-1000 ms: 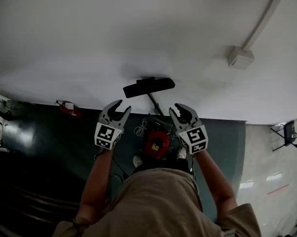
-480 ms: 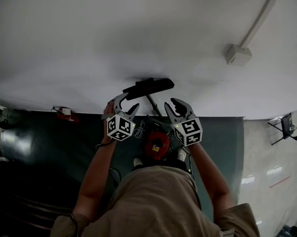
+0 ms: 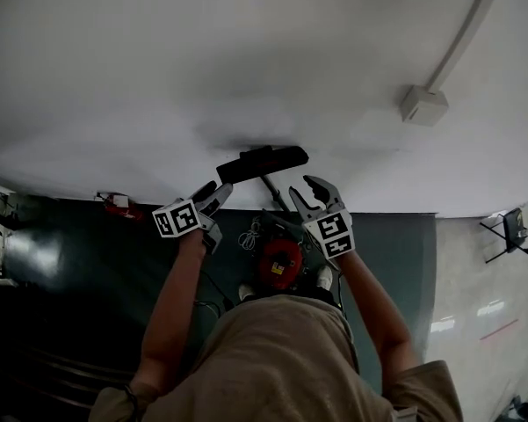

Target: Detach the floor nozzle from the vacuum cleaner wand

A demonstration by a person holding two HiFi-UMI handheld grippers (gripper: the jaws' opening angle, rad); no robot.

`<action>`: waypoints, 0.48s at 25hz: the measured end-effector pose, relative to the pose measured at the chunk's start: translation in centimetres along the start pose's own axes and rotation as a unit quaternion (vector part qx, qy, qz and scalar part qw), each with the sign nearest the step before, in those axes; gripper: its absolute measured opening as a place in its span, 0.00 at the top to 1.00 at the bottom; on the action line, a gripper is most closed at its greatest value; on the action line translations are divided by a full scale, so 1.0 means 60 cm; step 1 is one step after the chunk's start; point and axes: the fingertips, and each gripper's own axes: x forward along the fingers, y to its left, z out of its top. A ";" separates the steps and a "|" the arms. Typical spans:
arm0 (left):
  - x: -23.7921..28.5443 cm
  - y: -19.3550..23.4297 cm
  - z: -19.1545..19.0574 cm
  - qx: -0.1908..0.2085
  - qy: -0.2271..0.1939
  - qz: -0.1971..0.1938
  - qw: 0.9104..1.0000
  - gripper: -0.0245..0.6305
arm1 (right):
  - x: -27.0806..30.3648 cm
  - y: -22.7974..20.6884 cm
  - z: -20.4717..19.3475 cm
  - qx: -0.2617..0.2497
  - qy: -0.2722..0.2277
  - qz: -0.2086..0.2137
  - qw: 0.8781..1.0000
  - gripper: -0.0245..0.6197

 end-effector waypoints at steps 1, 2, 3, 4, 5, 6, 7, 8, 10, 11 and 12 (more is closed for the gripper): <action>0.004 0.005 -0.005 -0.058 -0.004 -0.017 0.998 0.45 | 0.002 0.000 -0.004 0.000 0.003 0.002 1.000 0.72; 0.009 0.009 -0.009 -0.111 -0.010 -0.034 0.993 0.43 | 0.004 0.001 -0.008 0.000 0.005 0.004 1.000 0.72; 0.014 0.011 -0.012 -0.154 -0.016 -0.049 0.987 0.41 | 0.006 0.002 -0.010 0.000 0.007 0.006 1.000 0.73; 0.019 0.012 -0.015 -0.185 -0.021 -0.061 0.981 0.40 | 0.009 0.003 -0.012 -0.001 0.008 0.009 1.000 0.73; 0.025 0.012 -0.018 -0.206 -0.024 -0.069 0.976 0.40 | 0.011 0.003 -0.014 -0.001 0.009 0.011 1.000 0.73; 0.031 0.013 -0.020 -0.220 -0.026 -0.075 0.972 0.40 | 0.013 0.003 -0.014 -0.002 0.009 0.013 1.000 0.73; 0.038 0.013 -0.021 -0.231 -0.028 -0.080 0.969 0.40 | 0.015 0.002 -0.014 -0.002 0.009 0.014 1.000 0.73; 0.045 0.014 -0.022 -0.244 -0.031 -0.085 0.966 0.40 | 0.017 0.001 -0.015 -0.002 0.010 0.014 1.000 0.73; 0.060 0.011 -0.019 -0.273 -0.040 -0.099 0.956 0.40 | 0.019 0.000 -0.017 -0.002 0.011 0.015 1.000 0.73; 0.067 0.011 -0.018 -0.288 -0.044 -0.102 0.951 0.40 | 0.019 -0.001 -0.018 -0.001 0.012 0.016 1.000 0.72; 0.073 0.013 -0.016 -0.300 -0.049 -0.103 0.947 0.40 | 0.019 -0.001 -0.019 -0.001 0.012 0.016 1.000 0.72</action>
